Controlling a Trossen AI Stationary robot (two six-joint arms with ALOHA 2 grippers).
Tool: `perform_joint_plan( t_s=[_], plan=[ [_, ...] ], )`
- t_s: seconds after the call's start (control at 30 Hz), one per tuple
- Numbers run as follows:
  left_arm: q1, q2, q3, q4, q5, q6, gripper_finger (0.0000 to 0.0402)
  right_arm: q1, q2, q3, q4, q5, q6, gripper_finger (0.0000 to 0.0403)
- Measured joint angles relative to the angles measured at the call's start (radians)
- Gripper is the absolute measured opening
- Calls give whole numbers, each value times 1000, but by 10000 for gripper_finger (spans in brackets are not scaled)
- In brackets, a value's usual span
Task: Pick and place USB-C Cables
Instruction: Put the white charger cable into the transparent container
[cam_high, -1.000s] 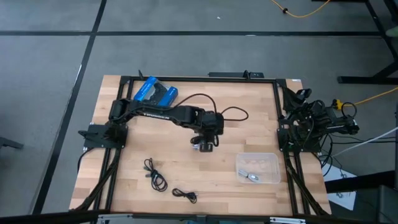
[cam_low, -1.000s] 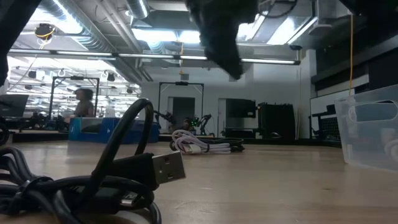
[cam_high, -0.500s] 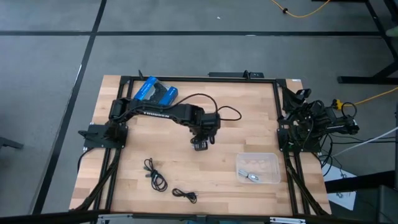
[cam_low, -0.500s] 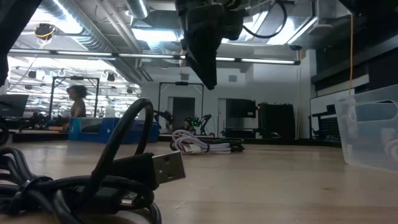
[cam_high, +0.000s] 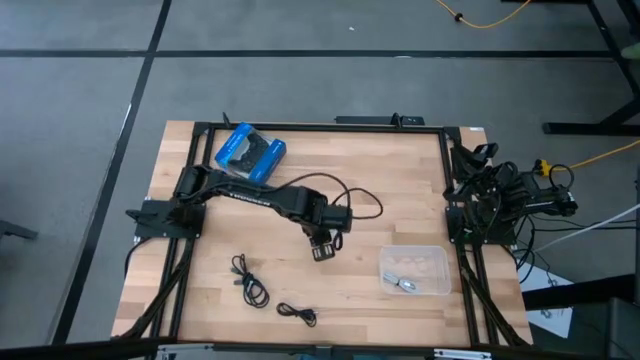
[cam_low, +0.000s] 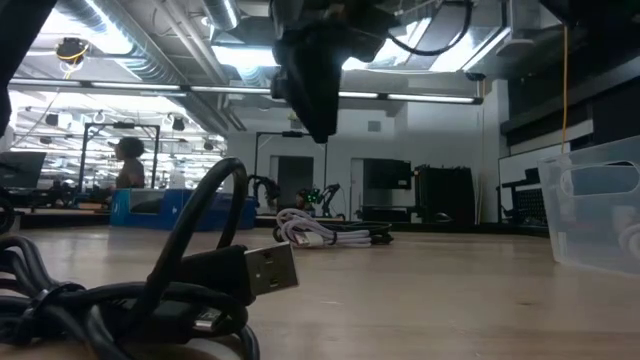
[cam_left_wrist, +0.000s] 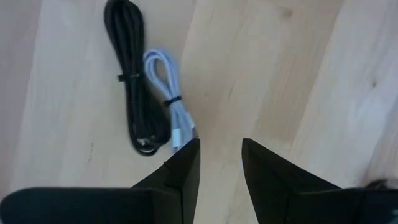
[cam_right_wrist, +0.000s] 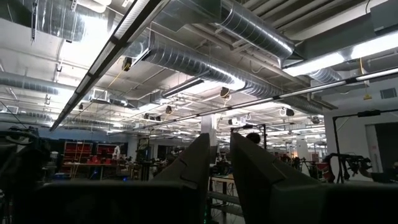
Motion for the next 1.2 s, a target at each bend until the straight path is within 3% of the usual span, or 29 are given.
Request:
perform_joint_plan(
  t_s=[0.2, 0.4, 0.87, 1.2],
  plan=[
    [-10, 58, -1, 42, -32, -36, 112, 0, 0, 0, -1, -1, 0, 68],
    [14, 116, -1, 73, 17, -37, 112, 0, 0, 0, -9, -12, 3, 68],
    [95, 143, 0, 69, 21, -27, 112, 0, 0, 0, -10, -11, 1, 68],
    [83, 214, -1, 74, 27, -29, 112, 0, 0, 0, -9, -7, -4, 68]
  ],
)
